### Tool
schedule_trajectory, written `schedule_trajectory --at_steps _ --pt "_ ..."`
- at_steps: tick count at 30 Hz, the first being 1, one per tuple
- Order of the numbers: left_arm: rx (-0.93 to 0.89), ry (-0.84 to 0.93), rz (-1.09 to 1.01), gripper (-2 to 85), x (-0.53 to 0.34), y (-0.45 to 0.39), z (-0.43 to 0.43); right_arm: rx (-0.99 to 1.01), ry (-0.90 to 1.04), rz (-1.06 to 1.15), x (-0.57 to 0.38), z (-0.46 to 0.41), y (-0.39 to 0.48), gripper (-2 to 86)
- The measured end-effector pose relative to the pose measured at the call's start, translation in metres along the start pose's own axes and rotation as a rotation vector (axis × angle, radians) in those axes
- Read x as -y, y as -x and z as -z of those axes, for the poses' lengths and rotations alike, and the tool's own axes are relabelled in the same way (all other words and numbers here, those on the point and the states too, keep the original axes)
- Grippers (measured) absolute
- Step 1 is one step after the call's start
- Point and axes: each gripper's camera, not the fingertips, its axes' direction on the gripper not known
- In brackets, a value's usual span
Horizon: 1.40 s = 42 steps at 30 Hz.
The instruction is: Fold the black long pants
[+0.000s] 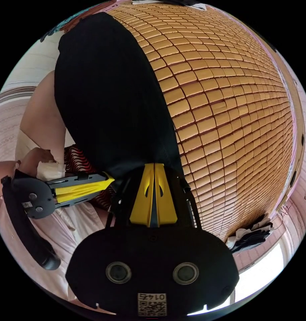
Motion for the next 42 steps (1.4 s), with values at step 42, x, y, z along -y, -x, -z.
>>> schedule_trajectory --at_steps 42 --pt "-0.088 -0.077 0.696 -1.0 -0.136 0.199 0.130 0.366 -0.628 -1.672 -0.664 -0.473 -0.031 9.1"
